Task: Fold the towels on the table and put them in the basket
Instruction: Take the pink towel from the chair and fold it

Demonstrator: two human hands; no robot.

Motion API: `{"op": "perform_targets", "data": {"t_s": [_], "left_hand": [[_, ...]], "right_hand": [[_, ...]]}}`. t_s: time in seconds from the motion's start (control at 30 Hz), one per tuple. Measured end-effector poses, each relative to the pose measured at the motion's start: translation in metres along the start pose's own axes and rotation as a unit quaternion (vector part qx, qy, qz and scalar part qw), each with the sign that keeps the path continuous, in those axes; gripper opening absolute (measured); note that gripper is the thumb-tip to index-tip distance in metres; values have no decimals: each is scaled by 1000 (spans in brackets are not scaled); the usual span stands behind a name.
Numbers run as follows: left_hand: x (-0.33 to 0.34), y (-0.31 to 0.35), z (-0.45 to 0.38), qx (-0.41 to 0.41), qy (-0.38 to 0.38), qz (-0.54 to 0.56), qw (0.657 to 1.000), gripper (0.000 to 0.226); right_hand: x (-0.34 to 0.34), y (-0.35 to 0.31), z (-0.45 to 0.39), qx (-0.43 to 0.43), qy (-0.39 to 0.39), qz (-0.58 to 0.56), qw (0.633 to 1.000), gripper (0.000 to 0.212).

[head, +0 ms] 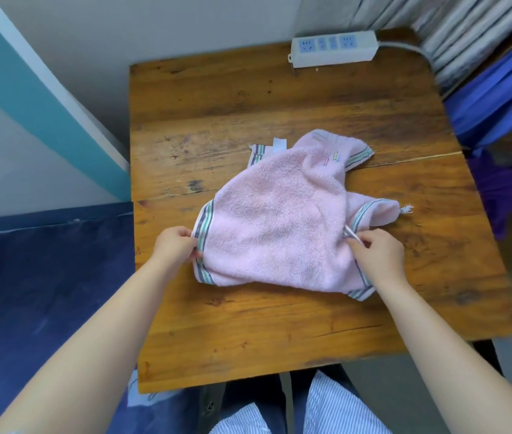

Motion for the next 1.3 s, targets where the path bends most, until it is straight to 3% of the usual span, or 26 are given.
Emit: {"op": "perform_targets", "data": {"t_s": [0.1,0.3,0.37,0.47,0.53,0.6,0.67,0.77,0.87,0.97,1.13,1.23,1.3], "left_hand": [[-5,14,11,0,-27,11,1000,21],[-24,43,39,95,11,-54,994,36],[-37,53,53,88,7,-103,991,30],[-53,64,72,41,-33,-163,985,32],[-65,70,87,19,-24,-188,982,33],[-75,82,99,15,-8,-178,984,35],[-88,103,106,33,14,-95,995,37],[-107,139,116,85,56,64,993,34],[-126,182,136,209,132,153,957,19],[-149,214,166,297,198,204,911,17],[-178,242,199,389,300,226,841,25],[-186,240,208,400,328,238,822,27],[-187,231,206,380,347,228,826,29]], "right_hand": [[-32,-6,-1,-14,37,-9,999,34],[-90,-21,-1,0,92,-78,993,33],[-106,-21,-1,56,36,-86,994,32],[-116,-28,2,182,-148,-57,970,17],[-124,-39,0,206,-237,20,949,12],[-137,-57,-13,192,-267,92,940,23],[-160,-83,-36,141,-205,97,964,29],[-190,-121,-74,37,-48,29,998,31],[-222,-167,-103,-70,90,31,993,26],[-251,-212,-122,-168,194,-65,964,26],[-280,-251,-130,-250,294,-146,911,26],[-279,-253,-126,-271,313,-170,894,28],[-272,-244,-125,-267,313,-163,897,28]]}}
Point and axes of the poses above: each hand's wrist, its own z-axis away from the middle knuckle, its own x-axis out of the palm, y = z × x, the point moved 2 cm from there along -z, towards the middle knuckle, and after that the axes turned 13 degrees about -x, right-handed, at the moved point
